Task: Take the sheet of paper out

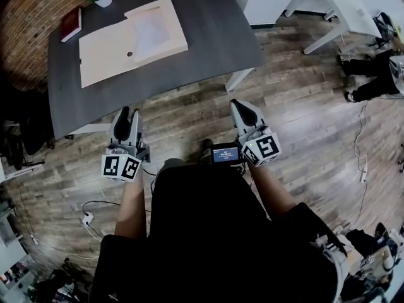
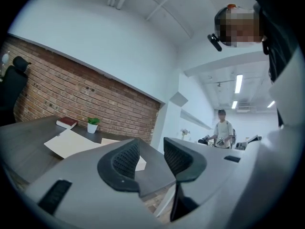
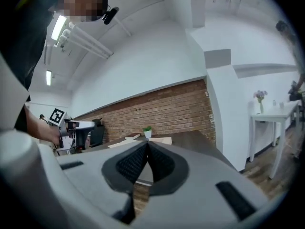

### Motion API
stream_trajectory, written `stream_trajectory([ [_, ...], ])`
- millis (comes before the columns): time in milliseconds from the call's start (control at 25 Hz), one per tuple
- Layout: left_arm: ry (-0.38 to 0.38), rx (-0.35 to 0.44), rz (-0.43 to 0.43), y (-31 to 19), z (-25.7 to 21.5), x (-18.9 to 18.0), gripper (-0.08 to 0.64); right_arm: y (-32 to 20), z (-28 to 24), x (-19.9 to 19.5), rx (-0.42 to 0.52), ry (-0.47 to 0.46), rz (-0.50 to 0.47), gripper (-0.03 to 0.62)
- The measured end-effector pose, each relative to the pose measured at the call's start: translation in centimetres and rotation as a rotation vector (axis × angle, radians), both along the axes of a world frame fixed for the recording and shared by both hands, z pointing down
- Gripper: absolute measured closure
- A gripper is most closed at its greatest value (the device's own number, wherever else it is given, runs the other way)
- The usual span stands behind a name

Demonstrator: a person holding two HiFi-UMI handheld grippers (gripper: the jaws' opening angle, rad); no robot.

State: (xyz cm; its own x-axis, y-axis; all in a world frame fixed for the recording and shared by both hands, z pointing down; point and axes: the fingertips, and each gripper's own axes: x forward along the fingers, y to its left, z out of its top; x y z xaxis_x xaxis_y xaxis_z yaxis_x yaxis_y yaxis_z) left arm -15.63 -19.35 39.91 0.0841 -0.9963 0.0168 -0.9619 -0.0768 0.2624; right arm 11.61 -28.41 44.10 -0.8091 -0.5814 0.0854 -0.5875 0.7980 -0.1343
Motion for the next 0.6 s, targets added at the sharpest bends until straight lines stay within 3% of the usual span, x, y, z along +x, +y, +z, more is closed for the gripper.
stream_trajectory([
  [360, 0.014, -0.015, -0.084, -5.4, 0.6, -4.6, 0.407, -7.9, 1.8, -5.1, -0.025, -0.001, -0.089, 0.589],
  [600, 0.021, -0.026, -0.105, -11.2, 2.4, -9.8, 0.41, -14.3, 2.5, -8.4, -0.04, 0.032, -0.073, 0.589],
])
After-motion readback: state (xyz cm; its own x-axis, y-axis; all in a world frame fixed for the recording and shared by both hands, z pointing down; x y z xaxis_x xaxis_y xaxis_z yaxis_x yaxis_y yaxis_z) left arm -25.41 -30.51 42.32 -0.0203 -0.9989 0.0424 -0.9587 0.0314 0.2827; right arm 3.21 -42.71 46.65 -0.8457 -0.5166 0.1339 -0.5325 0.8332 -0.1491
